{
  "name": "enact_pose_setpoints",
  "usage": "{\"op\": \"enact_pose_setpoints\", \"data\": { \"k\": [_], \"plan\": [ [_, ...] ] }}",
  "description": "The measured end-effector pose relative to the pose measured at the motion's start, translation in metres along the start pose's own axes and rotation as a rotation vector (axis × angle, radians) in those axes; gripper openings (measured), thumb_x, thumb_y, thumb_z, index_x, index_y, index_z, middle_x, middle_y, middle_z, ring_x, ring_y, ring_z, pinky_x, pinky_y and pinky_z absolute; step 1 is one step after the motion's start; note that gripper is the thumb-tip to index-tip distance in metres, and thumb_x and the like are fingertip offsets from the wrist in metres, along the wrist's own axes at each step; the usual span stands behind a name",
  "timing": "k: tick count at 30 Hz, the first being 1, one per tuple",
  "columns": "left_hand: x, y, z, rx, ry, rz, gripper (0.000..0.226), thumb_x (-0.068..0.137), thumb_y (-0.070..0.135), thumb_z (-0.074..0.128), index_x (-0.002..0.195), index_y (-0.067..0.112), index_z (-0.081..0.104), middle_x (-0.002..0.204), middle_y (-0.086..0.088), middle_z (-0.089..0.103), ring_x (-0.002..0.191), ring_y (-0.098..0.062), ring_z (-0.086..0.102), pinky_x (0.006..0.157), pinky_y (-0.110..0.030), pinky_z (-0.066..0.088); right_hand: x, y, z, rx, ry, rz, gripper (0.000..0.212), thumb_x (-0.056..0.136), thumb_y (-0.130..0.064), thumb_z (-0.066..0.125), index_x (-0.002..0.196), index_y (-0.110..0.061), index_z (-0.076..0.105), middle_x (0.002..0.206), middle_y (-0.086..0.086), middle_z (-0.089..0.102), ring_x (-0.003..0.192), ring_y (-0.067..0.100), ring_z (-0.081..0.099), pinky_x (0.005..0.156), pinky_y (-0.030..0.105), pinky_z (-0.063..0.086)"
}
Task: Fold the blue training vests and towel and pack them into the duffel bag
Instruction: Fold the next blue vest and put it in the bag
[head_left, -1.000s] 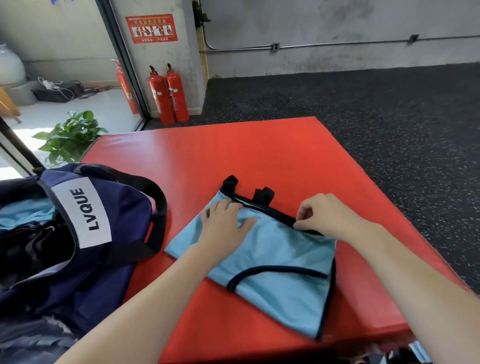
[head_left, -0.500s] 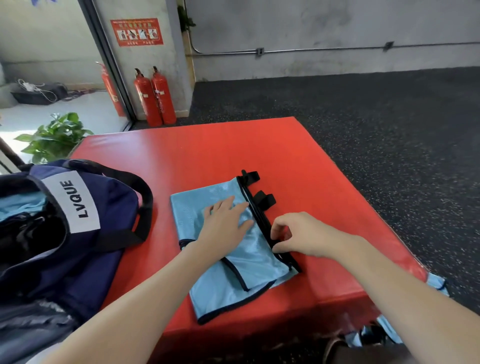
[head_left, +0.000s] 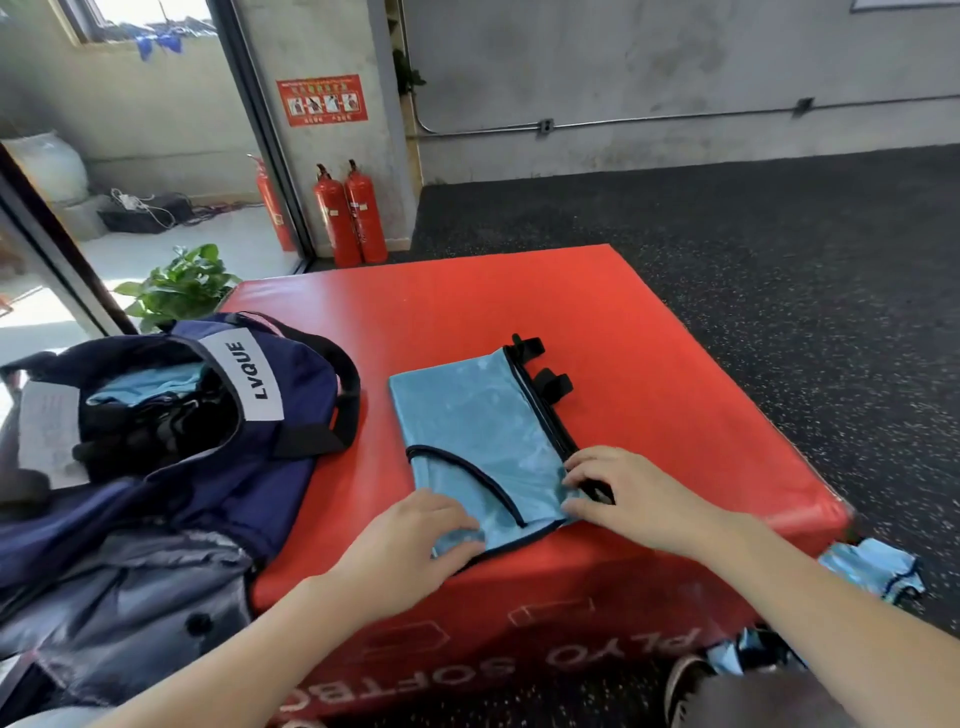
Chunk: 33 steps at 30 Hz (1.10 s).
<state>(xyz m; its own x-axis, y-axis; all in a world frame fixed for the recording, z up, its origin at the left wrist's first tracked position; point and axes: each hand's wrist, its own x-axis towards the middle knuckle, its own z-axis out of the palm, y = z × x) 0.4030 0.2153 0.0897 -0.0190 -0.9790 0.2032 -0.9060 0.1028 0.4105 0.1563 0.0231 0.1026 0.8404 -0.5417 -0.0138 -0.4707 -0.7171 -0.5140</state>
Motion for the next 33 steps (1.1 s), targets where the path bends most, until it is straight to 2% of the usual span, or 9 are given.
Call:
{"op": "enact_pose_setpoints", "data": {
  "k": [5,8,13,17,21,25,27,29,33],
  "plan": [
    [-0.040,-0.010,0.005,0.084,0.001,0.063,0.041,0.092,0.059,0.063,0.122,0.032,0.068,0.123,0.019,0.060,0.116,-0.002,0.054,0.101,-0.023,0.043,-0.024,-0.006,0.018,0.031,0.016,0.008,0.055,0.084,-0.065,0.066,0.131,-0.038,0.060,0.136,-0.029,0.045,0.129,-0.010,0.034,0.102,0.007,0.024],
    [-0.055,-0.015,0.010,0.073,0.046,0.057,0.037,0.089,0.037,0.073,0.123,0.027,0.067,0.124,0.019,0.058,0.118,-0.003,0.052,0.104,-0.021,0.040,-0.037,-0.008,0.023,-0.003,-0.029,-0.026,0.063,0.079,-0.066,0.070,0.136,-0.042,0.055,0.138,-0.033,0.040,0.132,-0.012,0.027,0.109,0.014,0.025],
    [-0.065,-0.013,0.008,-0.007,0.159,0.037,0.023,0.091,0.018,0.071,0.114,0.023,0.071,0.116,0.018,0.063,0.115,0.002,0.054,0.102,-0.013,0.039,-0.046,-0.012,0.028,-0.087,0.031,-0.114,0.038,0.088,-0.044,0.073,0.125,-0.039,0.065,0.126,-0.032,0.050,0.125,-0.009,0.033,0.106,0.014,0.031],
    [-0.067,-0.004,0.002,-0.122,0.249,-0.106,0.016,0.094,0.027,0.069,0.109,0.029,0.069,0.105,0.023,0.065,0.104,0.005,0.061,0.092,-0.012,0.045,-0.049,-0.015,0.025,-0.085,0.077,-0.152,0.021,0.087,-0.028,0.073,0.108,-0.031,0.074,0.111,-0.028,0.059,0.119,-0.009,0.040,0.098,0.010,0.033],
    [-0.066,0.007,-0.004,-0.192,0.259,-0.182,0.006,0.095,0.030,0.067,0.100,0.034,0.069,0.089,0.023,0.066,0.087,-0.001,0.064,0.075,-0.012,0.044,-0.050,-0.025,0.018,0.003,0.111,-0.134,0.009,0.079,-0.032,0.068,0.087,-0.034,0.064,0.104,-0.024,0.062,0.116,-0.001,0.050,0.094,0.015,0.036],
    [-0.063,0.015,-0.010,-0.307,0.311,-0.220,0.006,0.097,0.031,0.065,0.094,0.035,0.067,0.084,0.014,0.066,0.070,-0.014,0.061,0.070,-0.024,0.048,-0.051,-0.036,0.005,0.201,0.052,-0.003,0.007,0.076,-0.029,0.068,0.082,-0.034,0.066,0.094,-0.012,0.067,0.083,0.009,0.063,0.073,0.030,0.048],
    [-0.061,0.019,-0.014,-0.332,0.347,-0.207,0.005,0.098,0.035,0.061,0.096,0.035,0.065,0.085,0.011,0.067,0.068,-0.016,0.062,0.071,-0.034,0.050,-0.050,-0.040,-0.001,0.261,0.031,0.010,0.008,0.077,-0.031,0.066,0.085,-0.030,0.068,0.080,0.000,0.065,0.060,0.017,0.049,0.058,0.033,0.038],
    [-0.057,0.024,-0.018,-0.369,0.394,-0.172,0.007,0.099,0.035,0.058,0.098,0.032,0.064,0.080,0.009,0.067,0.068,-0.017,0.062,0.068,-0.037,0.050,-0.047,-0.044,-0.007,0.301,0.048,-0.010,0.002,0.080,-0.021,0.066,0.080,-0.022,0.064,0.071,0.005,0.057,0.058,0.013,0.039,0.057,0.029,0.031],
    [-0.039,0.031,-0.027,-0.401,0.502,-0.170,0.008,0.098,0.032,0.056,0.095,0.027,0.062,0.069,0.007,0.059,0.059,-0.013,0.052,0.058,-0.032,0.044,-0.032,-0.053,-0.021,0.417,0.134,-0.029,0.013,0.080,-0.012,0.064,0.072,-0.016,0.055,0.060,-0.009,0.042,0.057,0.011,0.034,0.056,0.030,0.027]
  ]
}}
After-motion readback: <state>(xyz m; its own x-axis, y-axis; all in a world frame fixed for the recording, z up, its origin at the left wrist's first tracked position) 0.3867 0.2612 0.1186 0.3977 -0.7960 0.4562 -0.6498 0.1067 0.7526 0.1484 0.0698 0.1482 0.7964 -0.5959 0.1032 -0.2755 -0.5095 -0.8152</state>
